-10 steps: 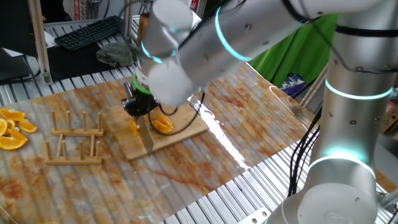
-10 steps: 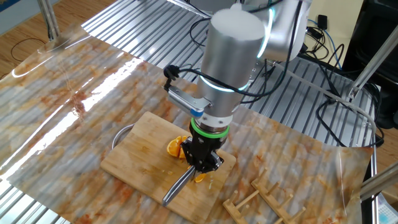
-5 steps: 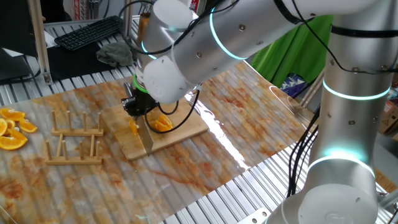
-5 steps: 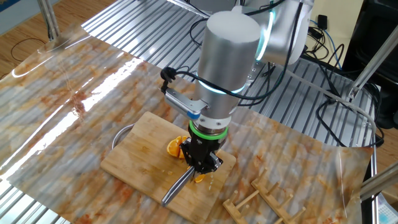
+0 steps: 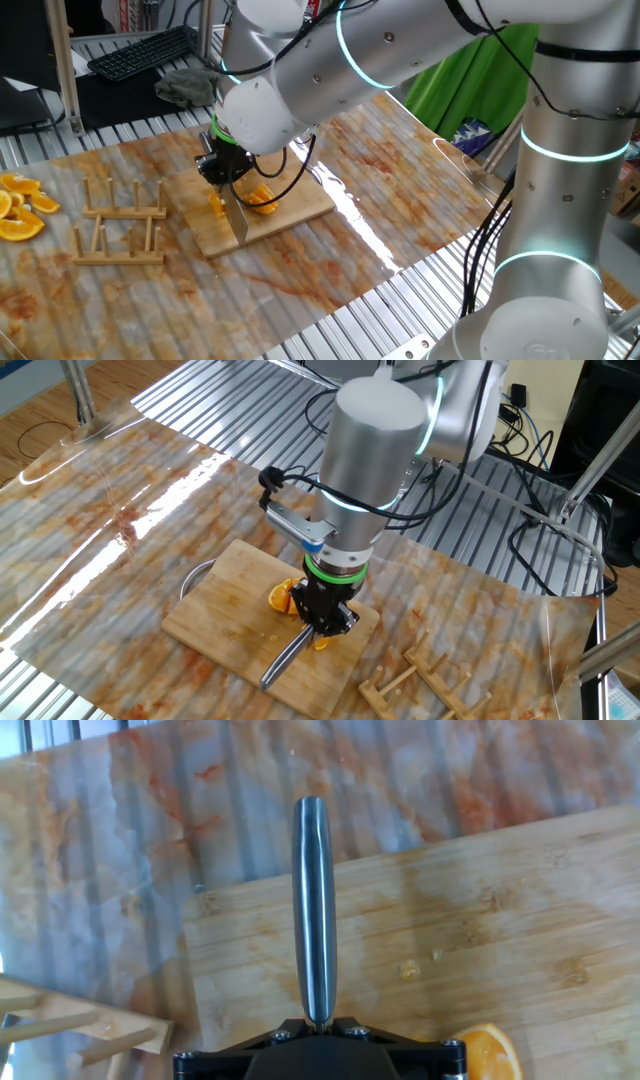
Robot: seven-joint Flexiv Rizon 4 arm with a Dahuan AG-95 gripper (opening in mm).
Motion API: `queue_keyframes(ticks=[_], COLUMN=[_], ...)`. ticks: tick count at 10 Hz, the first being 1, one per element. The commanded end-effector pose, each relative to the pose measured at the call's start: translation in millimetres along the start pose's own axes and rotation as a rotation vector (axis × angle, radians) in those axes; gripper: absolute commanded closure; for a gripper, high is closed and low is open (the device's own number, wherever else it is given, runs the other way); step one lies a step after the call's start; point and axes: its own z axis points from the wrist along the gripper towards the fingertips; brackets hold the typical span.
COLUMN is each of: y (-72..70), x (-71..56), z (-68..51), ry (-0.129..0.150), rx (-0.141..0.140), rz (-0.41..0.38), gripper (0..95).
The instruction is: Chop the orange
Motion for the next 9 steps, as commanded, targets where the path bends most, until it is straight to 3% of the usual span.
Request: queue_keyframes(ticks=[1,2,3,4,9], y=[-0.7,-0.3,0.9,1.0,0.6], x=[3.8,3.0,-3.1,-6.4,-3.0], z=[15.8,11.0,-1.4,-4.5,2.5], ry=[-0.028,-0.023,-0.002,0.015,-0.012], rx=[-0.015,-0.021,-0.012,-0.011,-0.01], rz=[0.004,0.007,0.009,0.006,0.009], gripper=[95.0,95.0,95.0,95.0,95.0])
